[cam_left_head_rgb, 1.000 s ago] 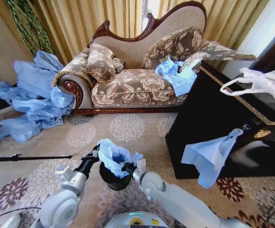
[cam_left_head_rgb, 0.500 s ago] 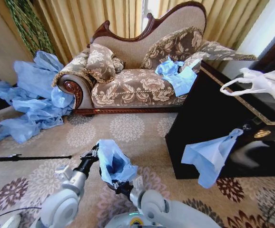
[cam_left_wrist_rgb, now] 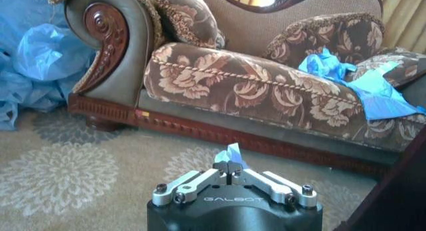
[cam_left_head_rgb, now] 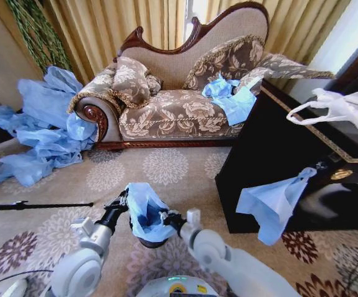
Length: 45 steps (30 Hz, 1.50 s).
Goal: Place a garbage bag over the trash bin.
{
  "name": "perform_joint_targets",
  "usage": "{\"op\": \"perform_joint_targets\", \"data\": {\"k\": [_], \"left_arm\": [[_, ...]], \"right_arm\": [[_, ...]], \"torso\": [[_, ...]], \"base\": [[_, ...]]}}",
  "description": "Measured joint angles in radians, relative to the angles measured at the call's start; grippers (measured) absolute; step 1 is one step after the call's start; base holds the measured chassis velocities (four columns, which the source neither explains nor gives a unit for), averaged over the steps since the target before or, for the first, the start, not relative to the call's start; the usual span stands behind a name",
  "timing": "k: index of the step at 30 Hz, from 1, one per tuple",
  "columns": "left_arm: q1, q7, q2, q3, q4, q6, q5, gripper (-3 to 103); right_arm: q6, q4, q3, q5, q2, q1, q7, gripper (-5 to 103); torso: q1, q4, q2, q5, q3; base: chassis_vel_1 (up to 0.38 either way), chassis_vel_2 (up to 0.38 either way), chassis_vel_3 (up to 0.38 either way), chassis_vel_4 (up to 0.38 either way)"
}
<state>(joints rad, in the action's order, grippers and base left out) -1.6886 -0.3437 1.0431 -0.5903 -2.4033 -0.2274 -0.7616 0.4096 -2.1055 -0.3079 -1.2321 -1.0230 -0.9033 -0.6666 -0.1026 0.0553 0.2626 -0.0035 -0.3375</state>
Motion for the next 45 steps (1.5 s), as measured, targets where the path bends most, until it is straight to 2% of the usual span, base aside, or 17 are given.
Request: {"op": "perform_joint_targets", "data": {"k": [1, 2, 5, 6, 8, 9, 12, 14, 16, 17, 19, 30, 37, 40, 42, 44, 45], "left_arm": [[0.000, 0.000, 0.001, -0.001, 0.000, 0.001, 0.001, 0], [0.000, 0.000, 0.001, -0.001, 0.000, 0.001, 0.001, 0], [0.003, 0.001, 0.002, -0.001, 0.000, 0.003, 0.001, 0], [0.003, 0.001, 0.002, -0.001, 0.000, 0.003, 0.001, 0], [0.005, 0.001, 0.001, -0.002, 0.000, 0.004, 0.001, 0], [0.005, 0.001, 0.001, -0.002, 0.000, 0.004, 0.001, 0], [0.006, 0.002, 0.000, -0.002, 0.002, 0.005, 0.001, 0], [0.006, 0.002, 0.001, -0.001, 0.002, 0.005, 0.001, 0], [0.005, 0.004, 0.002, 0.000, 0.004, 0.006, 0.003, 0], [0.005, 0.004, 0.002, 0.000, 0.004, 0.006, 0.003, 0], [0.005, 0.008, 0.003, 0.001, 0.006, 0.008, 0.005, 0], [0.008, 0.015, -0.003, 0.000, 0.010, 0.013, 0.004, 0], [0.012, 0.016, -0.003, 0.001, 0.012, 0.015, 0.004, 0], [0.013, 0.016, -0.003, 0.002, 0.012, 0.015, 0.004, 0], [0.015, 0.016, -0.003, 0.002, 0.012, 0.015, 0.004, 0], [0.015, 0.016, -0.002, 0.002, 0.012, 0.015, 0.004, 0], [0.015, 0.016, -0.001, 0.002, 0.012, 0.016, 0.004, 0]], "right_arm": [[0.005, 0.000, 0.027, -0.062, 0.000, -0.007, -0.039, 36], [0.005, 0.000, 0.027, -0.062, 0.000, -0.007, -0.039, 36], [0.018, 0.000, 0.089, -0.248, -0.015, -0.026, -0.172, 51], [0.018, 0.000, 0.089, -0.248, -0.015, -0.026, -0.172, 51], [0.014, -0.011, 0.131, -0.382, -0.034, -0.043, -0.270, 62], [0.014, -0.011, 0.131, -0.382, -0.034, -0.043, -0.270, 62], [-0.001, -0.014, 0.161, -0.446, -0.049, -0.070, -0.300, 79], [-0.006, -0.014, 0.166, -0.455, -0.051, -0.075, -0.302, 79], [-0.012, -0.009, 0.180, -0.488, -0.060, -0.088, -0.312, 90], [-0.012, -0.009, 0.180, -0.488, -0.060, -0.088, -0.312, 90], [-0.012, 0.012, 0.185, -0.484, -0.070, -0.101, -0.313, 98], [-0.015, 0.064, 0.187, -0.465, -0.116, -0.137, -0.276, 100], [-0.018, 0.090, 0.181, -0.383, -0.139, -0.168, -0.190, 103], [-0.023, 0.096, 0.174, -0.356, -0.143, -0.173, -0.171, 100], [-0.023, 0.096, 0.166, -0.335, -0.141, -0.184, -0.147, 85], [-0.023, 0.097, 0.164, -0.328, -0.140, -0.187, -0.139, 85], [-0.023, 0.098, 0.161, -0.317, -0.140, -0.190, -0.128, 80]], "torso": [[0.000, 0.0000, 0.000, 0.0001, 0.000], [0.000, 0.0000, 0.000, 0.0001, 0.000], [0.000, 0.0000, 0.000, 0.0000, 0.000], [0.000, 0.0000, 0.000, 0.0000, 0.000], [0.000, -0.0001, 0.000, 0.0000, 0.000], [0.000, -0.0001, 0.000, 0.0000, 0.000], [0.000, 0.0000, 0.000, 0.0000, 0.000], [0.000, 0.0000, 0.000, 0.0000, 0.000], [0.000, -0.0001, 0.000, 0.0000, 0.000], [0.000, -0.0001, 0.000, 0.0000, 0.000], [0.000, 0.0000, 0.000, 0.0000, 0.000], [0.000, 0.0000, 0.000, 0.0000, 0.000], [0.000, 0.0000, 0.000, 0.0000, 0.000], [0.000, -0.0001, 0.000, 0.0000, 0.000], [0.000, 0.0000, 0.000, 0.0000, 0.000], [0.000, 0.0000, 0.000, 0.0000, 0.000], [0.000, 0.0000, 0.000, 0.0000, 0.000]], "base": [[0.000, 0.000, 0.000, 0.000], [0.000, 0.000, 0.000, 0.000], [0.000, 0.000, 0.000, 0.000], [0.000, 0.000, 0.000, 0.000], [0.000, 0.000, 0.000, 0.000], [0.000, 0.000, 0.000, 0.000], [0.000, 0.000, 0.000, 0.000], [0.000, 0.000, 0.000, 0.000], [0.000, 0.000, 0.000, 0.000], [0.000, 0.000, 0.000, 0.000], [0.000, 0.000, 0.000, 0.000], [0.000, 0.000, 0.000, 0.000], [0.000, 0.000, 0.000, 0.000], [0.000, 0.000, 0.000, 0.000], [0.000, 0.000, 0.000, 0.000], [0.000, 0.000, 0.000, 0.000], [0.000, 0.000, 0.000, 0.000]]}}
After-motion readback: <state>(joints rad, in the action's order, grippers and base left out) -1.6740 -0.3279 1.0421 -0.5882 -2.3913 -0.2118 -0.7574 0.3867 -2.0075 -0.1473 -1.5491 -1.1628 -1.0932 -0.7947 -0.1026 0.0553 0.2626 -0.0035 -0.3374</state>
